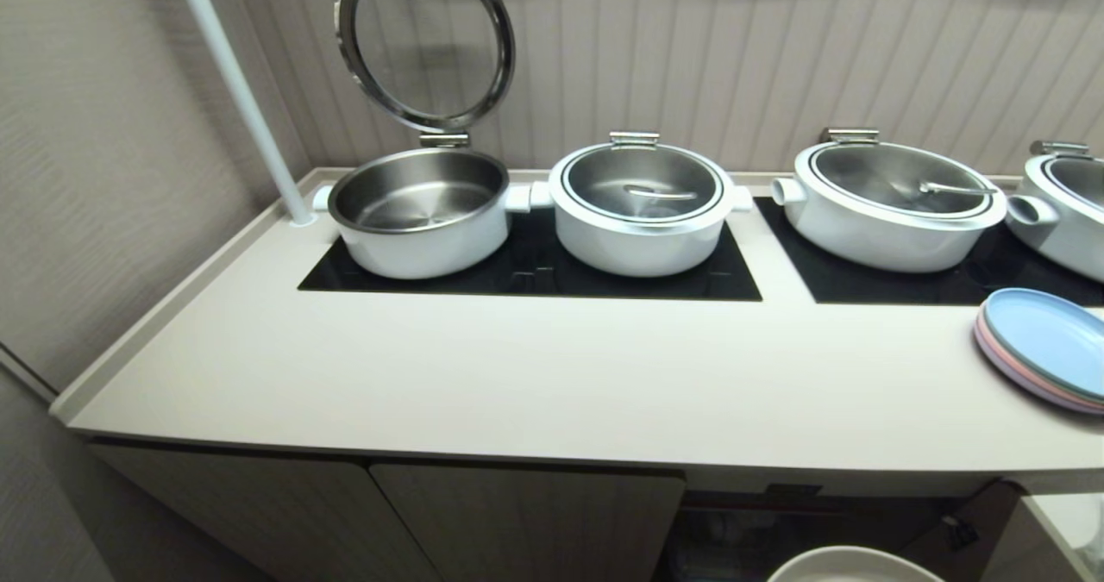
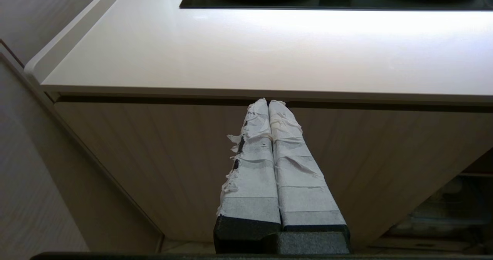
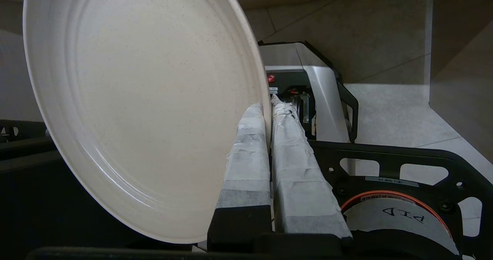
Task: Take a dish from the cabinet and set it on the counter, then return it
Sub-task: Put it back into the cabinet
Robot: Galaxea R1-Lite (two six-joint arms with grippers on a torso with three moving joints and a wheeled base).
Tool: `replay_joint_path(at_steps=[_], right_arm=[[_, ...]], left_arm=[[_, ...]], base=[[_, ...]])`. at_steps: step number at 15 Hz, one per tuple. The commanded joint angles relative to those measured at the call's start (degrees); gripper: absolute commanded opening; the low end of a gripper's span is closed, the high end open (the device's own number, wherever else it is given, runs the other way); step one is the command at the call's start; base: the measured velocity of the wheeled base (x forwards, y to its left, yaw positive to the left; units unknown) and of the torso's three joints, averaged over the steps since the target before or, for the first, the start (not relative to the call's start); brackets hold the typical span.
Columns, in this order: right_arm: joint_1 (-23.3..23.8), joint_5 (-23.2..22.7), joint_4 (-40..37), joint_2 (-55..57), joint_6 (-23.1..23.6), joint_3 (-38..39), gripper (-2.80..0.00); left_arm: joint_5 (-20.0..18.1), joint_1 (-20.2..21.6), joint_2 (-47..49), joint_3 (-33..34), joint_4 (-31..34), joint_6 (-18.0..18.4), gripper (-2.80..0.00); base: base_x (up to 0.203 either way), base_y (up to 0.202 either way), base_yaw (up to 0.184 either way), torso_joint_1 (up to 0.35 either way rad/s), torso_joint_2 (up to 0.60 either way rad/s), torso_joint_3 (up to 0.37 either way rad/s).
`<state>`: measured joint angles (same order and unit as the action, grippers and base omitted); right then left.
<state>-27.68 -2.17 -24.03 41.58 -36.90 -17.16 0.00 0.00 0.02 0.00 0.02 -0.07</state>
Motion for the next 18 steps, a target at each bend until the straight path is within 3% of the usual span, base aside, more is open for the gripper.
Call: replay_joint_path(at_steps=[1,18], right_arm=[[0.0,0.0,-0.1,0.2,-0.2,-0.1,-2.80],[-0.4,-0.1,-0.1,-0.1,-1.8,0.0,-2.80]], left_arm=[[0.0,0.0,0.0,0.0,0.0,0.0,-2.80],[0.0,0.0,0.0,0.0,0.0,-0.1,-2.80]], base=[[0.000,0.000,0.000,0.000,0.00,0.000],[0.000,0.000,0.000,0.000,0.00,0.000]])
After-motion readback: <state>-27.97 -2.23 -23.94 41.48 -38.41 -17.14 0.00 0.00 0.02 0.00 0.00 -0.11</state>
